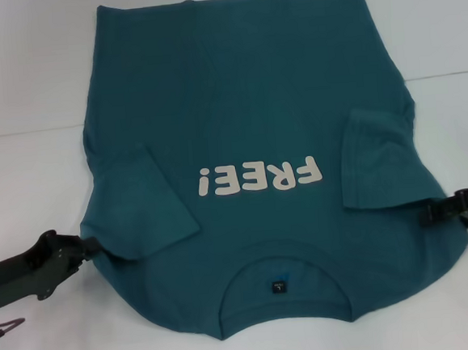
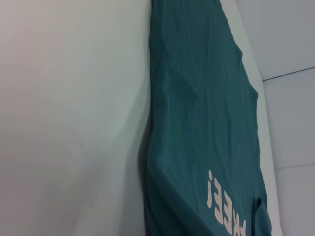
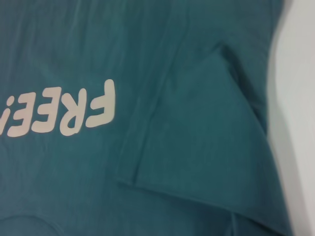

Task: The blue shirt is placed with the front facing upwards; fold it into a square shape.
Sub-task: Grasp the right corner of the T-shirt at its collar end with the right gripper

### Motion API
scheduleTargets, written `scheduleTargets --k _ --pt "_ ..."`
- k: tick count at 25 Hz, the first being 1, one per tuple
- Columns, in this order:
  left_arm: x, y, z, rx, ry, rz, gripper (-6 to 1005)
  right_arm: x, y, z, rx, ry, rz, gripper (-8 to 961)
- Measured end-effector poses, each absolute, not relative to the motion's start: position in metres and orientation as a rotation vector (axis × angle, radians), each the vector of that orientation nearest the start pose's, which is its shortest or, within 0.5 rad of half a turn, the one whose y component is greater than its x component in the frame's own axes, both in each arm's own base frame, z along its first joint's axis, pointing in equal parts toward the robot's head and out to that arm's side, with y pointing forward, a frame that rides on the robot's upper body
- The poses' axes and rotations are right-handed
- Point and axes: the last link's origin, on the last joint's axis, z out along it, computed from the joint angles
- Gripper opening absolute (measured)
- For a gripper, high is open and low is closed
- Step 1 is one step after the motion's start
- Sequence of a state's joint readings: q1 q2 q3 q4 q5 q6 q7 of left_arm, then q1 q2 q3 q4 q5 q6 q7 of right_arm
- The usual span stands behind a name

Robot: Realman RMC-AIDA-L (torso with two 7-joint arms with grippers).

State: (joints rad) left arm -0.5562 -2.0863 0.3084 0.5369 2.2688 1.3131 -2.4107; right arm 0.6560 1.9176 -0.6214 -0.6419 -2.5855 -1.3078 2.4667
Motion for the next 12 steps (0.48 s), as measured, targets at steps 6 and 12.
scheduleTargets --k 6,12 --pt "-0.324 0.339 0.000 2.041 2.517 1.008 49 0.324 0.381 0.058 -2.044 1.773 0.127 856" --pt "-0.326 0.338 0.000 2.035 2.525 1.010 49 0.307 0.383 0.058 -2.126 1.765 0.264 857"
